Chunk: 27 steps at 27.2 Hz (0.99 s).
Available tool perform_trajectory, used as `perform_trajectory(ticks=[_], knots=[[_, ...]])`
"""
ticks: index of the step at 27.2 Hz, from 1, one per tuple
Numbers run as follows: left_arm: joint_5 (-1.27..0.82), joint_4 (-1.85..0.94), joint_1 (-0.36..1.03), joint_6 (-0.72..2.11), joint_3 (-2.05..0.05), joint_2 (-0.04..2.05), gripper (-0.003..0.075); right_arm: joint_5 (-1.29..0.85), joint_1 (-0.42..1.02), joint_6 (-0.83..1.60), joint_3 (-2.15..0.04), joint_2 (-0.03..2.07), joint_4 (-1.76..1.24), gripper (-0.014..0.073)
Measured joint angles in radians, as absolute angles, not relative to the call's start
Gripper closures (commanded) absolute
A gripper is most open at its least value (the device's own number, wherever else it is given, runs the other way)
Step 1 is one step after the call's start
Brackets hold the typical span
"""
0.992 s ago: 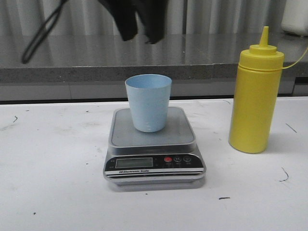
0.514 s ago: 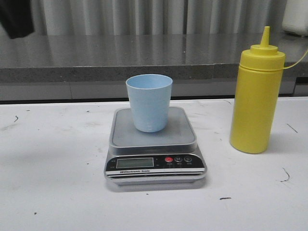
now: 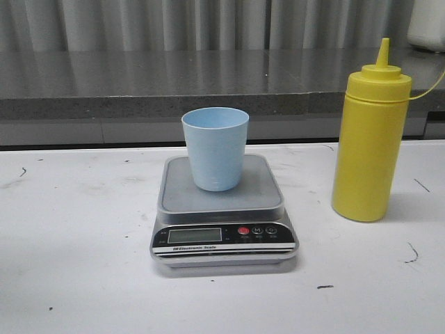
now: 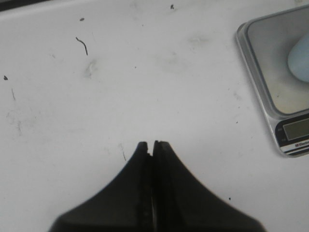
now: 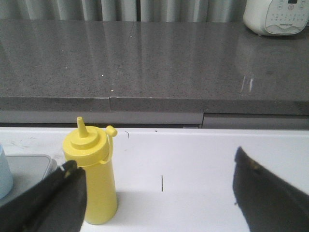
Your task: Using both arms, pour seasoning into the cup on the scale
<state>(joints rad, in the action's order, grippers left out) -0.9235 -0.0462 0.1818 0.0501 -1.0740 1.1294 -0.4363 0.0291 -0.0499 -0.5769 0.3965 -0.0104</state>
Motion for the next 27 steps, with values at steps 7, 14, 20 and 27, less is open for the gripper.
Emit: perform_trajectory(ticks=[7, 14, 20, 27], knots=[[-0.763, -0.077, 0.182, 0.049, -0.878, 0.888, 0.074, -0.436, 0.029, -0.05, -0.577, 0.397, -0.01, -0.0038], [-0.645, -0.081, 0.182, 0.049, -0.698, 0.618, 0.074, -0.436, 0.029, -0.05, -0.577, 0.397, -0.01, -0.0038], [-0.605, -0.081, 0.182, 0.048, -0.582, 0.398, 0.074, -0.436, 0.029, -0.05, -0.577, 0.397, -0.01, -0.0038], [-0.582, -0.09, 0.182, 0.048, -0.482, 0.19, 0.074, -0.436, 0.029, -0.05, -0.577, 0.397, -0.01, -0.0038]])
